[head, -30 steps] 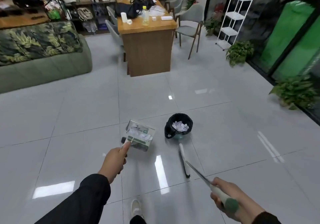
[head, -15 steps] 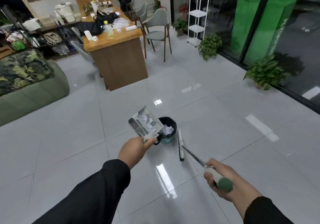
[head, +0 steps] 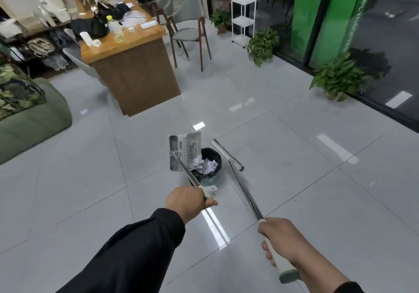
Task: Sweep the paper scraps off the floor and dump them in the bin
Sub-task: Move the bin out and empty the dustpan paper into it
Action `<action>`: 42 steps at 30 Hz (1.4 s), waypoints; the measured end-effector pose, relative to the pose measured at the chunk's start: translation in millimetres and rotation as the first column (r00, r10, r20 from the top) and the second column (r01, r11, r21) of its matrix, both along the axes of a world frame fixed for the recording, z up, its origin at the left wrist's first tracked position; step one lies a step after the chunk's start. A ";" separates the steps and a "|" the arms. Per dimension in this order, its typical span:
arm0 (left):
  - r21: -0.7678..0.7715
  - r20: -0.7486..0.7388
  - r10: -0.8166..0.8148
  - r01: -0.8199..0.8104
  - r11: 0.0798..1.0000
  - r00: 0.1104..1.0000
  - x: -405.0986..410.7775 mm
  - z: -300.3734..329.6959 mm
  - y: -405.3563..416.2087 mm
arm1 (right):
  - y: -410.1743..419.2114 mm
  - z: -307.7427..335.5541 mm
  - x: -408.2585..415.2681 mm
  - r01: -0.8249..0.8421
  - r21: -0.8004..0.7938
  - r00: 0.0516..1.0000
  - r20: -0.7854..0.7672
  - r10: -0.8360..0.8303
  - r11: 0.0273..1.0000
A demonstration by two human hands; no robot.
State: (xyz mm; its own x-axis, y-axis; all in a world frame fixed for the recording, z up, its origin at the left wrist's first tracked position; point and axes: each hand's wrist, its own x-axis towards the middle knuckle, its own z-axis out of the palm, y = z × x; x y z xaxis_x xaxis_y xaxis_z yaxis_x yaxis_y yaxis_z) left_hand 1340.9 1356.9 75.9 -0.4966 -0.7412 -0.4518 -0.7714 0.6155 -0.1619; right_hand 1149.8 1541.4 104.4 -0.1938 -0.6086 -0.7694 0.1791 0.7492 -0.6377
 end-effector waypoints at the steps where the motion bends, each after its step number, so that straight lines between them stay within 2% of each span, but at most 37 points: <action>1: 0.000 0.015 -0.023 0.023 1.000 1.000 -3.8 -1.4 1.0 | -1.4 -4.0 0.5 -0.017 0.001 1.000 -0.026 0.017 1.000; 6: 0.007 0.079 -0.116 0.116 0.993 0.990 -17.5 -9.4 4.3 | -5.8 -19.7 0.4 -0.061 0.004 0.994 -0.088 0.061 0.998; 9: 0.046 0.109 -0.092 0.087 0.995 0.990 -21.4 -19.8 3.9 | -6.8 -28.0 -0.2 -0.062 0.018 0.994 -0.093 0.064 0.998; 12: 0.075 0.143 -0.176 0.166 0.983 0.974 -20.3 -29.1 3.4 | -6.3 -35.0 1.5 -0.078 0.038 0.990 -0.114 0.082 0.996; 16: 0.141 0.173 -0.248 0.226 0.964 0.953 -22.4 -23.5 7.9 | -8.9 -36.8 2.7 -0.086 0.053 0.988 -0.127 0.092 0.995; 21: 0.144 0.211 -0.293 0.267 0.953 0.932 -20.8 -16.3 7.3 | -10.1 -29.9 2.6 -0.076 0.044 0.990 -0.112 0.081 0.996; 28: 0.134 0.168 -0.323 0.303 0.943 0.931 -28.8 -5.9 8.0 | -9.9 -22.0 5.5 -0.044 -0.001 0.991 -0.125 0.043 0.999; 31: 0.181 0.112 -0.261 0.238 0.954 0.959 -34.0 -1.9 10.2 | -8.7 -19.3 6.5 -0.032 -0.016 0.990 -0.136 0.030 0.999; 34: 0.083 0.136 -0.240 0.230 0.970 0.961 -35.6 6.5 11.7 | -7.1 -15.8 6.2 -0.024 -0.015 0.991 -0.132 0.022 1.000; 37: 0.101 0.188 -0.254 0.239 0.966 0.949 -36.2 14.2 9.9 | -4.3 -11.3 5.8 -0.027 -0.016 0.991 -0.133 0.025 0.999; 40: 0.087 0.154 -0.251 0.240 0.967 0.956 -28.8 16.8 -3.0 | -2.8 -5.1 7.4 -0.012 -0.013 0.993 -0.117 0.010 1.000; 42: 0.011 0.125 -0.234 0.234 0.972 0.964 -16.3 24.8 -10.9 | -4.8 2.5 11.7 -0.002 -0.017 0.993 -0.117 0.000 1.000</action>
State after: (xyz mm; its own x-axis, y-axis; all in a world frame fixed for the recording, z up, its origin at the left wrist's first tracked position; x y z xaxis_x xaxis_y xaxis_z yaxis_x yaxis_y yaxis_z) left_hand 1324.6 1346.0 100.6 -0.5961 -0.6130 -0.5185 -0.5795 0.7755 -0.2505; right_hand 1161.5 1536.6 106.9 -0.2817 -0.6215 -0.7310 0.1015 0.7383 -0.6668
